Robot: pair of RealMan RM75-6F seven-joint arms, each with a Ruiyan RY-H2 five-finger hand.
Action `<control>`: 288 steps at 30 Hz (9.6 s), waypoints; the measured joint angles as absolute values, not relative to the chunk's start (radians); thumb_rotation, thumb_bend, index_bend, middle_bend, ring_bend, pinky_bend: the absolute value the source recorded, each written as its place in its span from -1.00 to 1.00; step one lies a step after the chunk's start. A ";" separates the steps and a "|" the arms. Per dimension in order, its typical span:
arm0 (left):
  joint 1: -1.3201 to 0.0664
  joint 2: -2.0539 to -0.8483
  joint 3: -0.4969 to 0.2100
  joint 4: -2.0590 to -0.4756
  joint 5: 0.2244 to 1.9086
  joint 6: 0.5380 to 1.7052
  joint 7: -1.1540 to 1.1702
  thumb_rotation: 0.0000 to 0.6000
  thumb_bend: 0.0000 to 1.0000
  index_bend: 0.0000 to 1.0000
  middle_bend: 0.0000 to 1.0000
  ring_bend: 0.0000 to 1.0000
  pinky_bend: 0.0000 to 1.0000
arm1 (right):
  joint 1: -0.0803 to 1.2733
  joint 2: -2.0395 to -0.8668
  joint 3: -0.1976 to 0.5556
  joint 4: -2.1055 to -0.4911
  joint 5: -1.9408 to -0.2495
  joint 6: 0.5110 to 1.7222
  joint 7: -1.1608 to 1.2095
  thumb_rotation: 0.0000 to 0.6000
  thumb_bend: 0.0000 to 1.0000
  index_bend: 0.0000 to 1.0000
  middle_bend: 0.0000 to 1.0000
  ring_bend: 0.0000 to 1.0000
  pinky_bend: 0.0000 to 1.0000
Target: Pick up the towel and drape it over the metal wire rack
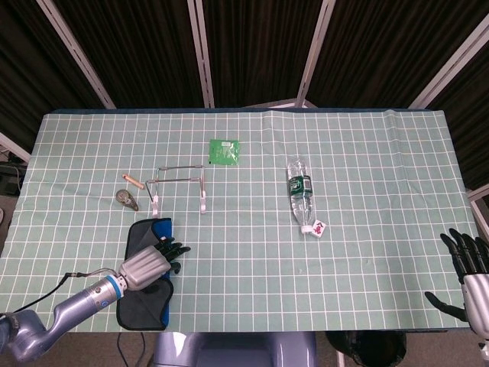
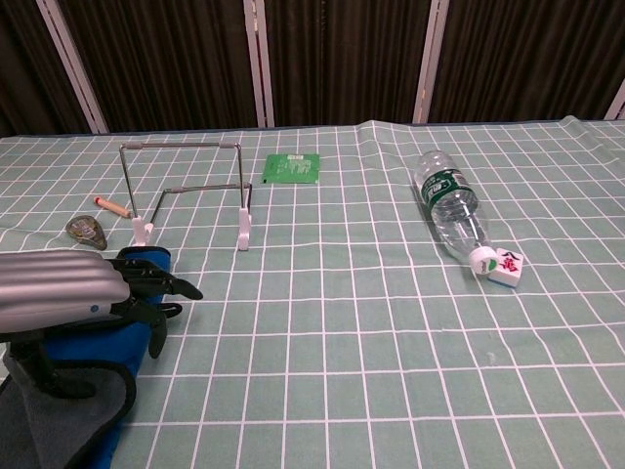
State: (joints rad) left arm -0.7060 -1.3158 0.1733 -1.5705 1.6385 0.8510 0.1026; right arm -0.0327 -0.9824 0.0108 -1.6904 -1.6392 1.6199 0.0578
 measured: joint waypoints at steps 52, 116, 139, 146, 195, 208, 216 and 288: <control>-0.530 -1.103 0.410 -1.447 1.974 1.272 -0.182 1.00 -0.92 -1.00 -1.00 -1.00 -1.00 | -0.046 -1.000 -0.019 -1.721 -1.714 1.643 -0.023 1.00 -1.00 -1.00 -1.00 -1.00 -1.00; -0.677 -1.446 0.050 -1.392 1.510 0.878 0.282 1.00 -0.01 0.27 -1.00 -1.00 -1.00 | -0.014 -0.992 0.006 -1.685 -1.622 1.575 0.044 1.00 -1.00 -1.00 -1.00 -1.00 -1.00; -0.584 -1.334 0.106 -1.201 1.642 1.107 -0.015 1.00 -0.64 -1.00 -1.00 -1.00 -1.00 | -0.014 -1.002 -0.006 -1.702 -1.647 1.573 0.002 1.00 -1.00 -1.00 -1.00 -1.00 -1.00; -0.557 -1.311 0.108 -1.184 1.683 1.212 -0.093 1.00 -0.64 -1.00 -0.93 -0.95 -0.99 | -0.016 -0.998 -0.007 -1.703 -1.652 1.583 0.012 1.00 -1.00 -1.00 -1.00 -1.00 -1.00; -0.736 -1.509 -0.031 -1.182 1.400 0.792 0.160 1.00 -0.40 -0.40 0.94 0.97 1.00 | 0.007 -1.010 0.012 -1.678 -1.572 1.518 0.018 1.00 -1.00 -1.00 -1.00 -1.00 -1.00; -0.760 -1.553 -0.045 -1.141 1.379 0.774 0.172 1.00 -0.36 -0.26 0.94 0.97 1.00 | 0.012 -1.013 0.014 -1.673 -1.560 1.505 0.016 1.00 -1.00 -1.00 -1.00 -1.00 -1.00; -0.769 -1.574 -0.045 -1.122 1.360 0.751 0.181 1.00 -0.29 -0.20 0.94 0.97 1.00 | 0.015 -1.014 0.015 -1.672 -1.554 1.499 0.015 1.00 -1.00 -1.00 -1.00 -1.00 -1.00; -0.936 -1.025 -0.288 -1.866 0.860 1.057 0.947 1.00 0.68 0.78 0.94 0.95 1.00 | -0.021 -0.963 0.000 -1.697 -1.642 1.605 0.100 1.00 -1.00 -1.00 -1.00 -1.00 -1.00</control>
